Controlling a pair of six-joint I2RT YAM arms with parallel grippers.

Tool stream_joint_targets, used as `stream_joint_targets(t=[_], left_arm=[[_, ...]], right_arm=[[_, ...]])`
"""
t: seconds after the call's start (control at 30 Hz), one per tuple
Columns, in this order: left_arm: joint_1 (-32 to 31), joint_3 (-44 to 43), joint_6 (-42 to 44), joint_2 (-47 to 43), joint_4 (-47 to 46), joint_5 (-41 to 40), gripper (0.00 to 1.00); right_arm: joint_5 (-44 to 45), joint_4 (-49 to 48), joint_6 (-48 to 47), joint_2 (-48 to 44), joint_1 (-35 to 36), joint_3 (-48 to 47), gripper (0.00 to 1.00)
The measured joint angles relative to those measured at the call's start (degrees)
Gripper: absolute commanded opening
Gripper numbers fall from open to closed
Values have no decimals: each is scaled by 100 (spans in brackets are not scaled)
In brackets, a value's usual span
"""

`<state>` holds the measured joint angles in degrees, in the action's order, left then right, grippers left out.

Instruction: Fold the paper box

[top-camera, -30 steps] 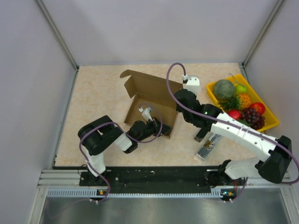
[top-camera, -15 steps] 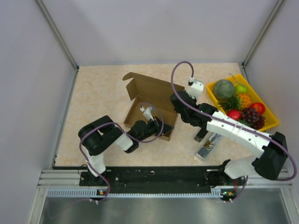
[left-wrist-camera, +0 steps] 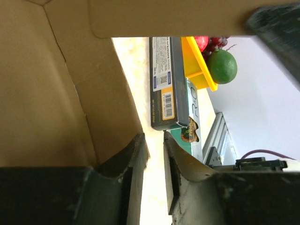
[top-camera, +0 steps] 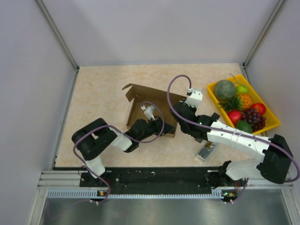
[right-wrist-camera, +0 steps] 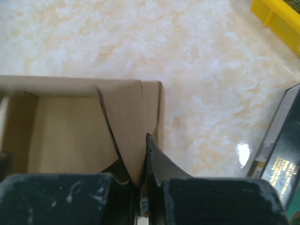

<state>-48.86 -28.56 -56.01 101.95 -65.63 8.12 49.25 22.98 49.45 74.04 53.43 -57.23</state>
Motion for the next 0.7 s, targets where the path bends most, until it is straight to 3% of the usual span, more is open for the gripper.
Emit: stream_joint_targets(t=[0.17,0.3,0.43,0.6,0.7], left_arm=[[81,-22,481,-905,938,164,52],[358,-22,1038,-2378,2109,247,52],[592,-83,1714,-4017,3346,-157,49],[662,-433,2446,-5504,5440,-734,67],[1025,-632,2695,-5919,6594,-1187,68]], right_arm=[[76,-372,-651,-28,42,590,0],[146,-673,-1150,-28,44,717,0],[186,-848,-1550,-26,42,737,0],[203,-892,-1733,42,42,737,0],[197,-894,-1742,48,39,737,0]])
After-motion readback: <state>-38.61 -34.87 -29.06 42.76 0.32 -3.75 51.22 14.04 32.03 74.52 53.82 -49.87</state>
